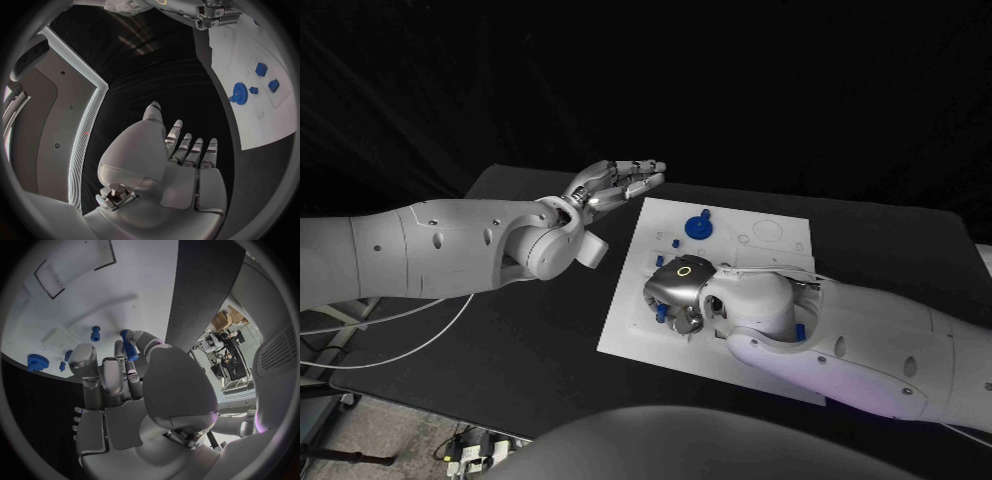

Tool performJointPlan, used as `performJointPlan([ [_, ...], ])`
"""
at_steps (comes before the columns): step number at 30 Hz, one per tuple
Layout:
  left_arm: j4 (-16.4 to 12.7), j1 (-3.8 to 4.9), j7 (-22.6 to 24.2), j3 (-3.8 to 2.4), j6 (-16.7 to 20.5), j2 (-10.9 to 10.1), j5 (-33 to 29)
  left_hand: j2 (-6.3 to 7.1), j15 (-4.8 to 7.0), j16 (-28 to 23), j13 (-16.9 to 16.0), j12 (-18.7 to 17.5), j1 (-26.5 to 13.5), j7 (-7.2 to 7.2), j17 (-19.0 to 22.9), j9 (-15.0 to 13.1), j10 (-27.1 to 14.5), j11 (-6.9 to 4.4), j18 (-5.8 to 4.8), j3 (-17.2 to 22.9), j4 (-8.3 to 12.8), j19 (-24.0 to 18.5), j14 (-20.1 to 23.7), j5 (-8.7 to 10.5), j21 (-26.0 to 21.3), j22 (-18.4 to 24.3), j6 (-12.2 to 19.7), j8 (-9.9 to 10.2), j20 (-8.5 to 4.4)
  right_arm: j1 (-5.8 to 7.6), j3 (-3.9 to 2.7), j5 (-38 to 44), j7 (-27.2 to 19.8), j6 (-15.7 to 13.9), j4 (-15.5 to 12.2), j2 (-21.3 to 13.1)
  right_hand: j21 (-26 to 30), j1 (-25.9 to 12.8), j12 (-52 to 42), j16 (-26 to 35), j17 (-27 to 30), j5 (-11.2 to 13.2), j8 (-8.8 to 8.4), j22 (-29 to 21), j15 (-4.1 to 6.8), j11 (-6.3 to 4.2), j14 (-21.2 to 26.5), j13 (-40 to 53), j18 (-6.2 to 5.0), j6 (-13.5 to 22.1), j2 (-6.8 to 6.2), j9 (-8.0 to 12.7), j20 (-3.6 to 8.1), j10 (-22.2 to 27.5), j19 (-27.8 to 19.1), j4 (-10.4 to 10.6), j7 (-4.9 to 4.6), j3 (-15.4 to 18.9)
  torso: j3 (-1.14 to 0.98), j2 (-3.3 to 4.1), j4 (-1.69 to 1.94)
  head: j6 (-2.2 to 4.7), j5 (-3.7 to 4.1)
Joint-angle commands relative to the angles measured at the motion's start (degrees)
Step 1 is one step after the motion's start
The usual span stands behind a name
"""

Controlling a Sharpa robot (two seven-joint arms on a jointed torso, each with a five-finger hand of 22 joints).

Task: Assemble the parts on the task board

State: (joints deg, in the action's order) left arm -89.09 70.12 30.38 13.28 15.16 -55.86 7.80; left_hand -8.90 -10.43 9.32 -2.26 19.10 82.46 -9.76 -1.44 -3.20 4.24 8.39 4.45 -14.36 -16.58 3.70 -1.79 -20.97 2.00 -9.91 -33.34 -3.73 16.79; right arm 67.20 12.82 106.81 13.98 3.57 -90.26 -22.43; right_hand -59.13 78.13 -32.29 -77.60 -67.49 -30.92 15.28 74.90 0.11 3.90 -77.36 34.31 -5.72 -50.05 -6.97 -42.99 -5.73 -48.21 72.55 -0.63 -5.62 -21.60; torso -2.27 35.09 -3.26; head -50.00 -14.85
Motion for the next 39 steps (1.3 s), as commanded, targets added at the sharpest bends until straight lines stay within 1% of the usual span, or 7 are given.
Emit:
performJointPlan([
  [1,-0.01,0.03,-0.02,-0.04,-1.18,0.16,0.26,-0.09,-0.39,0.27,-0.1,0.24,0.66,-0.47,-0.06,-0.1,0.07,0.34,-0.63,0.1,-0.02,0.4,0.07,-0.33,0.2,-0.07,-0.43,-0.35,0.17,-0.17,0.01,0.58,-0.48,-0.09,0.12,0.0,0.15,-0.31,0.19,0.21,0.04,0.34,-0.24,6.52,0.06,-0.06,0.45,0.1,-0.78,-0.13,-0.05,-0.08,0.07,0.33,-0.37,-0.32,0.37,0.03,-0.01,0.0,-0.02,0.0,0.0],
  [5,0.03,0.03,-0.21,-0.04,-1.31,0.21,0.3,-0.1,-0.43,0.32,-0.11,0.32,0.74,-0.52,-0.07,-0.1,0.11,0.41,-0.66,0.1,-0.02,0.42,0.05,-0.4,0.21,-0.07,-0.6,-0.4,0.17,-0.26,0.01,0.53,-0.67,-0.61,0.13,0.0,0.1,-0.27,-0.07,0.13,-0.06,0.97,-0.21,6.54,0.1,-0.14,0.4,0.43,-0.77,-0.2,0.12,-0.3,0.08,0.26,-0.34,-0.45,0.49,0.13,-0.01,0.0,-0.01,0.0,0.02],
  [9,0.04,0.03,-0.4,-0.04,-1.44,0.27,0.35,-0.11,-0.46,0.37,-0.12,0.42,0.84,-0.61,-0.07,-0.14,0.18,0.53,-0.7,0.1,-0.03,0.46,0.03,-0.46,0.24,-0.12,-1.03,-0.51,0.18,-0.31,0.01,0.54,-0.56,-0.44,0.12,-0.04,0.12,-0.11,-0.18,0.16,0.0,1.37,-0.17,6.54,0.14,-0.2,0.44,0.61,-0.79,-0.26,0.2,-0.46,0.1,0.27,-0.35,-0.64,0.59,0.15,0.0,-0.01,0.0,0.0,0.08],
  [15,0.09,0.03,-0.54,-0.04,-1.56,0.31,0.41,-0.13,-0.48,0.42,-0.13,0.48,0.95,-0.74,-0.08,-0.2,0.24,0.68,-0.74,0.09,-0.03,0.48,0.0,-0.52,0.26,-0.13,-1.77,-0.7,0.18,-0.35,0.02,0.56,0.03,0.46,0.16,-0.24,0.48,-0.11,-0.15,0.31,0.26,4.17,-0.38,6.44,0.16,-0.06,0.64,1.11,-0.83,-0.08,0.51,-0.95,0.08,0.85,-0.52,-0.93,0.68,0.36,0.0,0.01,-0.02,0.0,0.09],
  [19,0.1,0.03,-0.65,-0.04,-1.63,0.32,0.43,-0.13,-0.48,0.46,-0.13,0.51,1.05,-0.82,-0.08,-0.25,0.28,0.77,-0.76,0.09,-0.02,0.5,-0.01,-0.56,0.27,-0.15,-2.25,-0.83,0.18,-0.4,0.02,0.58,0.16,0.24,0.2,-0.33,0.63,-0.17,-0.1,0.38,0.38,5.53,-0.74,6.41,0.08,0.02,0.73,1.33,-0.84,0.42,0.58,-1.06,0.04,1.11,-0.58,-1.01,0.88,0.47,-0.01,0.02,-0.03,0.0,0.13],
  [30,0.1,0.03,-0.84,-0.04,-1.71,0.34,0.49,-0.16,-0.47,0.61,-0.15,0.72,1.39,-1.0,-0.1,-0.35,0.43,1.0,-0.81,0.12,0.02,0.55,-0.07,-0.71,0.3,-0.16,-3.5,-1.22,0.17,-0.57,0.02,0.47,-0.49,-0.75,0.27,-0.34,0.83,-0.03,-0.48,0.4,0.43,6.61,-0.62,6.37,0.14,-0.18,0.77,1.72,-0.87,0.03,1.09,-1.42,0.02,0.62,-0.64,-1.1,0.95,0.47,-0.01,0.02,-0.02,0.0,0.16],
  [39,0.09,0.03,-0.91,-0.04,-1.72,0.37,0.56,-0.16,-0.47,0.64,-0.15,0.73,1.47,-1.03,-0.11,-0.37,0.45,1.04,-0.81,0.13,0.04,0.56,-0.08,-0.74,0.31,-0.17,-3.68,-1.29,0.17,-0.63,0.02,0.46,-0.99,-1.5,0.28,-0.22,0.53,0.26,-1.12,0.19,0.11,7.05,-0.41,6.48,0.62,-0.87,0.5,2.09,-0.84,-0.48,1.41,-1.88,0.23,-1.0,-0.35,-1.35,1.04,0.46,0.0,0.02,-0.01,0.0,0.18],
])
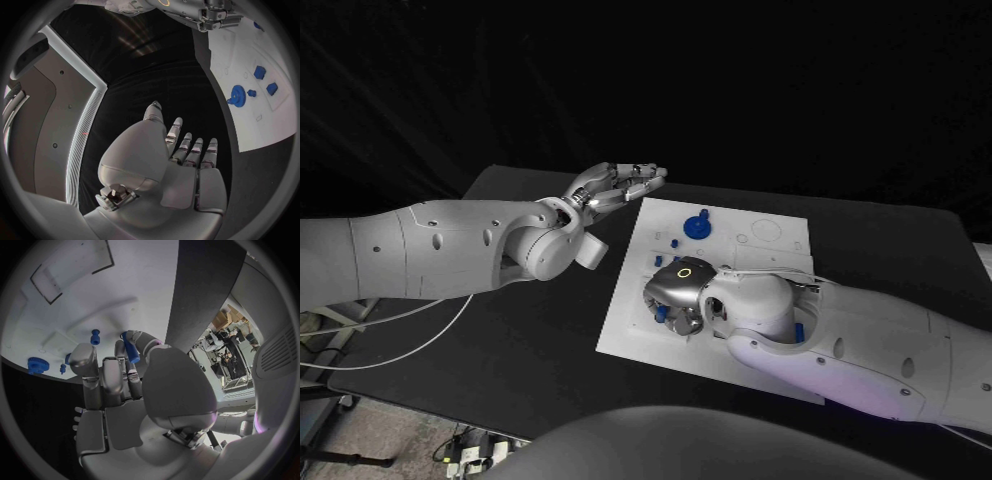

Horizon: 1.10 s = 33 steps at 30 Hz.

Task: Assemble the parts on the task board

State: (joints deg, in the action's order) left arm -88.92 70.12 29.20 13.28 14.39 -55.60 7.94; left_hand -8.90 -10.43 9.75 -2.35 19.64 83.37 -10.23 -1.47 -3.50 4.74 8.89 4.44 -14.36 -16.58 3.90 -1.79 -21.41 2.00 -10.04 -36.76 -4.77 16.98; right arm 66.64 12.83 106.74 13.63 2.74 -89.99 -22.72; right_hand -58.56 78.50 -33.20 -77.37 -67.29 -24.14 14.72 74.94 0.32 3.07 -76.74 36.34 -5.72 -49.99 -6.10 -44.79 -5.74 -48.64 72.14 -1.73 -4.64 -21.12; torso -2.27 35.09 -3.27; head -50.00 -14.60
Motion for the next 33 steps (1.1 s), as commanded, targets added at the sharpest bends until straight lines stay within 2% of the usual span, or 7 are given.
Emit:
performJointPlan([
  [1,-0.08,0.03,0.26,-0.04,-0.94,0.11,0.43,-0.16,-0.47,0.21,-0.07,0.18,0.56,-0.57,-0.07,-0.07,-0.05,0.54,-0.81,0.13,0.04,0.36,-0.08,-0.3,0.31,-0.04,-0.26,-0.25,-0.02,-0.08,0.01,0.54,-0.64,-0.83,0.01,0.09,-0.04,-0.1,-0.24,-0.05,-0.11,0.27,0.15,6.45,0.42,-0.07,-0.14,0.07,-0.84,-0.54,0.55,-0.09,0.24,-0.64,0.08,-0.25,0.06,-0.02,0.0,0.02,-0.01,0.0,-0.06],
  [12,-0.08,0.03,0.12,-0.04,-1.0,0.14,0.45,-0.15,-0.5,0.26,-0.07,0.22,0.69,-0.6,-0.08,-0.08,-0.01,0.57,-0.82,0.14,0.06,0.36,-0.1,-0.37,0.31,-0.03,-0.44,-0.34,-0.02,-0.24,0.01,1.05,-0.44,-3.37,-0.06,0.15,-0.31,-0.01,-0.25,-0.29,-0.49,0.15,0.29,6.54,0.47,-0.19,-0.41,0.1,-0.79,-0.82,0.64,-0.25,0.32,-0.83,0.27,-0.33,0.01,-0.07,-0.01,0.0,-0.01,0.0,-0.04],
  [33,-0.04,0.03,-0.23,-0.04,-1.1,0.27,0.47,-0.11,-0.65,0.4,-0.07,0.25,0.92,-0.62,-0.1,-0.06,0.03,0.59,-0.83,0.15,0.09,0.39,-0.15,-0.52,0.33,-0.07,-0.52,-0.43,-0.03,-0.67,0.01,1.05,0.21,-1.54,0.01,-0.29,0.03,0.04,0.09,-0.07,-0.09,-0.04,0.22,6.45,0.49,-0.05,-0.2,0.04,-0.85,-0.77,0.46,-0.36,0.39,-0.42,0.12,-0.49,0.04,-0.08,0.0,0.0,-0.01,0.0,0.02],
])
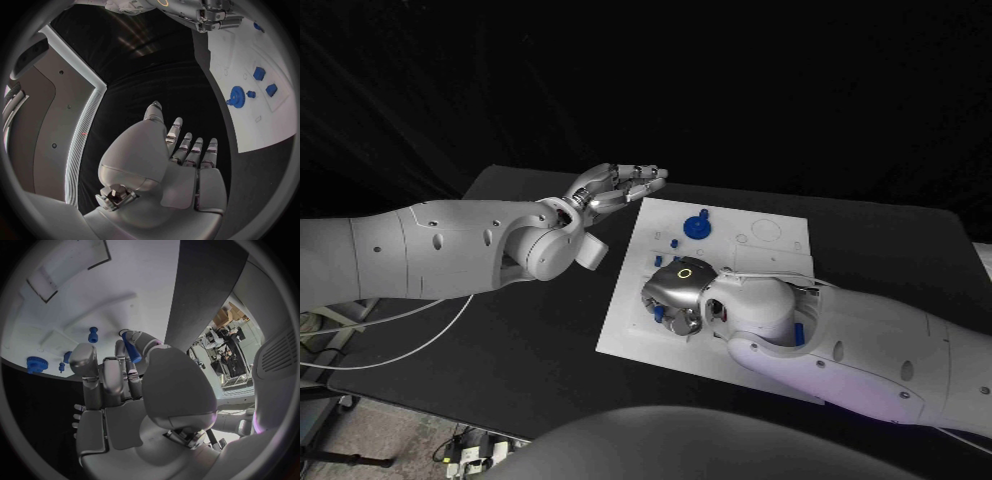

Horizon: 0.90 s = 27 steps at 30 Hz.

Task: Assemble the parts on the task board

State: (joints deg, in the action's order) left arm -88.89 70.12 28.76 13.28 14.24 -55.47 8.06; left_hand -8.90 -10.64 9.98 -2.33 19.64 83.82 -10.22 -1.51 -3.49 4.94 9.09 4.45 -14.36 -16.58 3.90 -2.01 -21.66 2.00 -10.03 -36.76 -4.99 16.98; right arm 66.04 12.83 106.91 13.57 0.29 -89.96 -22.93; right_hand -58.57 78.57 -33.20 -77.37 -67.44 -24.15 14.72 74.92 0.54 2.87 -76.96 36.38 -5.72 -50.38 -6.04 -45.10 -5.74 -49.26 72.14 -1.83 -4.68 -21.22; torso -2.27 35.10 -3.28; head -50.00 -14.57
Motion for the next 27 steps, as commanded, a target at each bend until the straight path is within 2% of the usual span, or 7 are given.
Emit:
performJointPlan([
  [1,-0.07,0.03,0.21,-0.04,-0.96,0.14,0.35,-0.11,-0.43,0.17,-0.09,0.25,0.47,-0.63,-0.06,-0.08,-0.17,0.38,-0.83,0.16,0.09,0.39,0.06,-0.27,0.33,-0.08,-0.53,-0.21,-0.02,-0.08,0.0,0.9,0.31,0.96,-0.02,-0.12,0.03,0.01,0.13,-0.05,0.09,-0.08,0.21,6.47,0.27,0.16,0.04,-0.01,-0.85,-0.37,0.4,-0.06,0.4,0.23,0.13,-0.43,0.07,0.0,0.0,0.0,0.0,0.0,-0.01],
  [17,0.03,0.02,0.05,-0.04,-1.09,0.3,0.35,-0.1,-0.57,0.31,-0.09,0.28,0.67,-0.64,-0.08,-0.06,-0.14,0.39,-0.83,0.18,0.1,0.43,0.01,-0.38,0.35,-0.14,-0.57,-0.27,-0.02,-0.28,0.0,1.32,0.69,-0.35,-0.13,-0.54,0.13,-0.01,0.5,-0.03,0.1,-0.5,-0.2,6.46,0.06,0.39,0.06,-0.04,-0.83,0.2,0.26,-0.08,0.43,0.64,0.1,-0.58,0.14,-0.07,0.0,-0.01,0.0,0.0,0.06],
  [22,0.03,0.02,-0.01,-0.04,-1.11,0.29,0.35,-0.1,-0.6,0.33,-0.09,0.3,0.69,-0.64,-0.08,-0.06,-0.13,0.39,-0.83,0.18,0.1,0.43,0.0,-0.39,0.36,-0.13,-0.59,-0.28,-0.02,-0.33,0.0,1.3,0.53,-0.5,0.03,-0.57,0.23,-0.34,0.84,0.0,0.16,0.24,-1.62,6.44,-0.11,0.66,0.08,0.06,-0.81,2.45,0.17,0.28,0.32,1.07,0.11,-0.51,0.6,-0.09,-0.01,0.0,0.01,0.0,0.01],
  [24,0.04,0.02,-0.04,-0.04,-1.11,0.29,0.35,-0.09,-0.7,0.38,-0.1,0.35,0.79,-0.65,-0.09,-0.06,-0.11,0.39,-0.83,0.19,0.1,0.43,-0.02,-0.42,0.36,-0.12,-0.64,-0.31,-0.03,-0.35,0.0,1.27,0.46,-0.52,0.11,-0.57,0.3,-0.58,1.09,0.02,0.21,0.93,-3.08,6.43,-0.19,0.84,0.1,0.14,-0.81,4.25,0.04,1.04,0.23,1.51,0.12,-0.41,0.79,-0.2,-0.01,0.0,0.03,0.0,0.03],
  [27,0.04,0.02,-0.07,-0.04,-1.12,0.3,0.35,-0.07,-0.74,0.4,-0.09,0.33,0.85,-0.65,-0.09,-0.06,-0.1,0.39,-0.83,0.19,0.11,0.43,-0.04,-0.45,0.36,-0.11,-0.68,-0.33,-0.03,-0.38,0.01,1.23,0.38,-0.54,0.12,-0.56,0.33,-0.79,1.22,0.01,0.19,1.64,-3.87,6.43,-0.24,0.94,0.07,0.23,-0.8,4.88,-0.07,1.57,0.17,1.8,0.15,-0.29,0.97,-0.23,0.0,0.02,0.01,0.0,-0.01],
])
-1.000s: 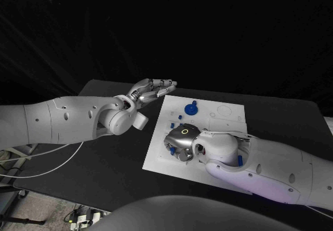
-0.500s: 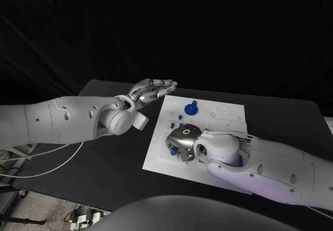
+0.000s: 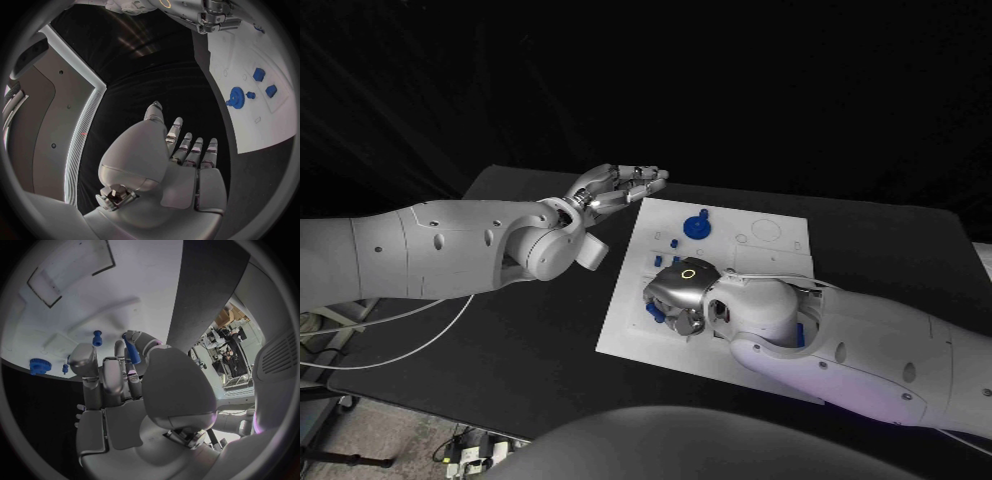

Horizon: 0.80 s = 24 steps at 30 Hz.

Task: Assemble the parts on the task board

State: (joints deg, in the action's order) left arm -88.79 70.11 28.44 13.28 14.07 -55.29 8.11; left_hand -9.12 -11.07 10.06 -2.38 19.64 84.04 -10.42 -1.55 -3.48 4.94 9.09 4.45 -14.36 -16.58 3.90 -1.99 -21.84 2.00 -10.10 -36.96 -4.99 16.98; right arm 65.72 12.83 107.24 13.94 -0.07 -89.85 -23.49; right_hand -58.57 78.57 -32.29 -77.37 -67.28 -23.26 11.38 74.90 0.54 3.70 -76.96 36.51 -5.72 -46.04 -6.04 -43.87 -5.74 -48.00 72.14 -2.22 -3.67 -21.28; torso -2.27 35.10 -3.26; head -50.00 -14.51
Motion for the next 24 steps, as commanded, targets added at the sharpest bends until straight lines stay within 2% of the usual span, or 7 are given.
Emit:
performJointPlan([
  [1,-0.06,0.02,0.23,-0.04,-0.94,0.13,0.3,0.15,-0.31,0.32,-0.05,0.33,0.63,-0.45,-0.05,-0.07,-0.1,0.4,-0.84,0.19,0.11,0.43,-0.05,-0.27,0.36,-0.04,-0.48,-0.33,-0.03,-0.08,0.01,0.87,-0.02,-0.18,0.01,0.0,0.37,-0.87,0.34,0.01,0.03,1.07,-0.69,6.43,-0.24,0.14,0.07,0.13,-0.81,0.57,-0.07,0.48,0.15,0.62,0.15,0.16,-0.02,-0.17,0.0,0.02,0.0,0.0,-0.06],
  [15,-0.07,0.02,0.05,-0.04,-0.91,0.09,0.31,0.21,-0.38,0.35,-0.05,0.37,0.9,-0.48,-0.05,-0.08,-0.06,0.43,-0.84,0.22,0.17,0.44,-0.07,-0.34,0.37,-0.05,-0.71,-0.43,-0.03,-0.13,0.01,0.81,-0.27,-1.28,0.08,0.06,0.43,-1.17,0.31,-0.06,-0.05,2.6,-1.14,6.43,-0.31,0.16,0.0,0.38,-0.8,0.08,-0.05,1.04,0.07,0.79,0.22,0.45,0.03,-0.07,0.0,-0.01,-0.01,0.0,-0.04],
  [19,-0.09,0.02,0.0,-0.04,-0.9,0.05,0.31,0.23,-0.41,0.38,-0.05,0.39,1.06,-0.5,-0.05,-0.08,-0.04,0.45,-0.84,0.25,0.2,0.45,-0.09,-0.4,0.38,-0.06,-0.78,-0.48,-0.03,-0.14,0.01,0.8,-0.33,-2.03,0.1,0.0,0.5,-1.33,0.29,-0.1,-0.07,3.95,-2.57,6.44,-0.33,0.2,-0.06,0.62,-0.8,1.33,-0.14,2.12,0.01,0.92,0.32,0.7,0.01,-0.06,-0.01,0.01,-0.01,0.0,0.06],
  [21,-0.1,0.02,0.01,-0.04,-0.92,0.05,0.32,0.24,-0.42,0.4,-0.05,0.39,1.17,-0.51,-0.06,-0.08,-0.04,0.46,-0.84,0.27,0.22,0.46,-0.09,-0.44,0.38,-0.07,-0.84,-0.51,-0.03,-0.15,0.01,0.78,-0.36,-2.75,0.04,-0.06,0.62,-1.71,0.29,-0.11,-0.07,5.41,-3.41,6.41,-0.35,0.26,-0.09,0.76,-0.8,2.08,-0.3,2.82,-0.04,1.04,0.34,1.06,-0.06,0.17,-0.01,0.02,-0.02,0.0,0.08],
  [22,-0.11,0.02,0.02,-0.04,-0.93,0.05,0.32,0.24,-0.42,0.4,-0.05,0.39,1.17,-0.51,-0.06,-0.08,-0.04,0.46,-0.84,0.27,0.22,0.46,-0.09,-0.44,0.38,-0.07,-0.84,-0.51,-0.03,-0.15,0.0,0.74,-0.41,-3.4,-0.07,-0.13,0.63,-2.13,0.33,-0.14,-0.11,6.46,-3.82,6.41,-0.38,0.36,-0.15,0.84,-0.78,2.37,-0.4,3.25,-0.09,1.26,0.4,1.44,-0.34,0.41,-0.01,0.02,-0.01,0.0,0.1],
  [24,-0.13,0.02,0.05,-0.04,-0.93,0.02,0.33,0.24,-0.42,0.4,-0.05,0.39,1.17,-0.51,-0.06,-0.08,-0.04,0.46,-0.84,0.27,0.22,0.46,-0.09,-0.44,0.38,-0.07,-0.84,-0.51,-0.03,-0.14,0.0,0.61,-0.55,-4.74,-0.46,-0.27,0.72,-3.42,0.34,-0.26,-0.25,8.63,-4.38,6.4,-0.45,0.73,-0.32,1.13,-0.75,2.03,-0.61,4.29,-0.31,1.82,0.56,2.67,-1.52,1.21,-0.01,0.01,0.0,0.0,-0.01],
])
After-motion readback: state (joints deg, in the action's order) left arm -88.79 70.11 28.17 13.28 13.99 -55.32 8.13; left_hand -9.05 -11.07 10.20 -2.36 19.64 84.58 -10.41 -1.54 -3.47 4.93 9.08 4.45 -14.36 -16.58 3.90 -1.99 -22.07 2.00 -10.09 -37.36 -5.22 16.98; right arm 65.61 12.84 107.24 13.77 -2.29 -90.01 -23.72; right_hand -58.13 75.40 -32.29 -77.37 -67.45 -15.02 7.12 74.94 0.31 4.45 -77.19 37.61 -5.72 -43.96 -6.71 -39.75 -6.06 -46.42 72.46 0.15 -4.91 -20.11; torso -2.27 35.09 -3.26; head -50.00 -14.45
